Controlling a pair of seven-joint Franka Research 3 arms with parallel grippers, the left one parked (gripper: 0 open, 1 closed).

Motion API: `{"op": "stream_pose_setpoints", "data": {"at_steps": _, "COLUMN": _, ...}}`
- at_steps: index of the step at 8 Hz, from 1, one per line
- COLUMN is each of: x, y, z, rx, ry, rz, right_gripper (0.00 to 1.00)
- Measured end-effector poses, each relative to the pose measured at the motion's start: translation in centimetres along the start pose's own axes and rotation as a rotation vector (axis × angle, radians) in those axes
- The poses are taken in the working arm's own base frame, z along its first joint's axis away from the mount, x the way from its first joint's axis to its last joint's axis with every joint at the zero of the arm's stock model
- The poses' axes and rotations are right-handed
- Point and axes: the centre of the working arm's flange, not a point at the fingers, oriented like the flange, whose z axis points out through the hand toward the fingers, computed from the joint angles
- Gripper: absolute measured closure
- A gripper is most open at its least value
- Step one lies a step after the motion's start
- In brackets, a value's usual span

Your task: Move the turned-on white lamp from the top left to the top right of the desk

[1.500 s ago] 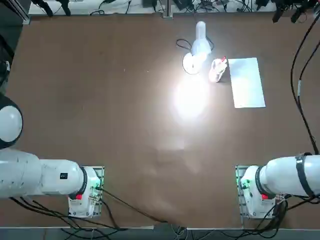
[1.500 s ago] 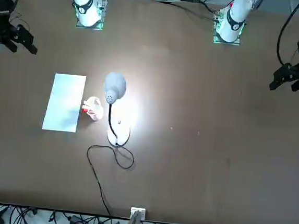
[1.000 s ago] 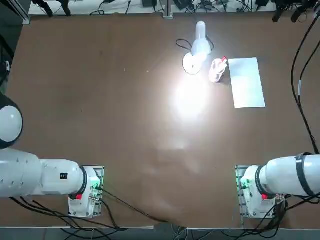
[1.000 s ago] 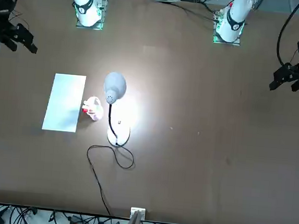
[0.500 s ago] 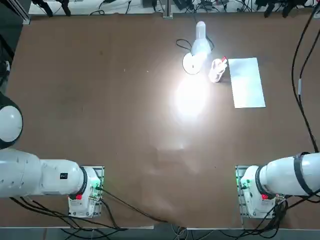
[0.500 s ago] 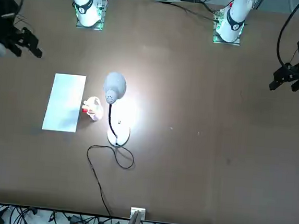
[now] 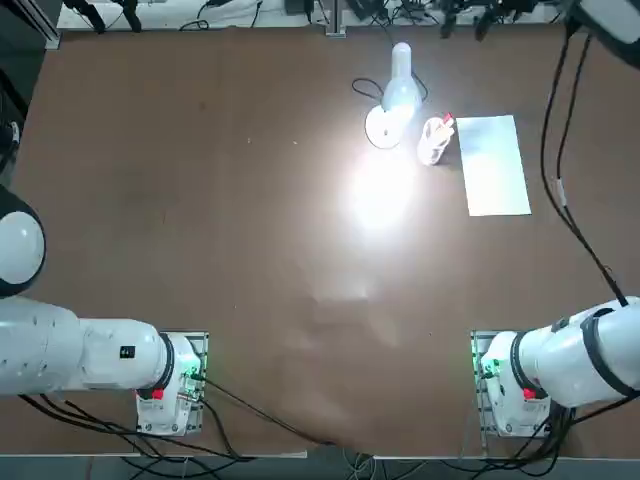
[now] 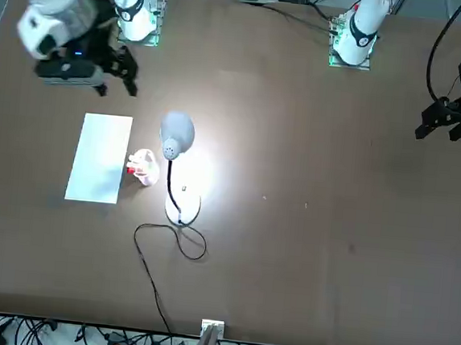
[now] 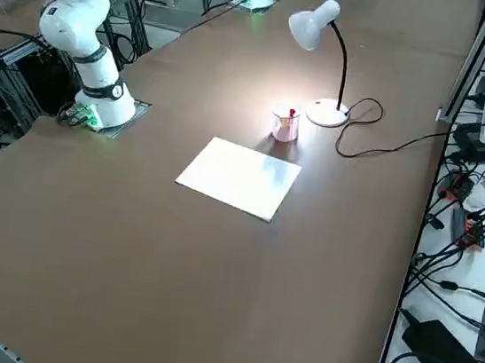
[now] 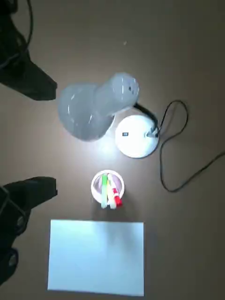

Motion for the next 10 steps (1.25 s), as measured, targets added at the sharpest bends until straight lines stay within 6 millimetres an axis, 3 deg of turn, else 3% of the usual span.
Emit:
{"op": "stream_pose_setpoints", "data": {"at_steps": 2, "x": -1.4, "y": -5.0, "z": 2.6, "rx": -0.015, "ry": 0.056, "rz": -0.016, "right_gripper": 0.0}}
{"op": "stream_pose_setpoints", "data": {"at_steps": 4, "x": -2.4, "y": -7.6, "z": 5.5, "rx": -0.068, "ry": 0.18, "rz": -0.027, "right_gripper": 0.0}}
{"op": "stream_pose_setpoints", "data": {"at_steps": 6, "x": -3.1, "y": -8.7, "z": 8.3, "rx": -0.093, "ry": 0.236, "rz": -0.059, "right_gripper": 0.0}}
{"op": "stream_pose_setpoints", "data": {"at_steps": 10, "x": -1.9, "y": -8.5, "z": 10.2, "rx": -0.12, "ry": 0.302, "rz": -0.098, "right_gripper": 0.0}}
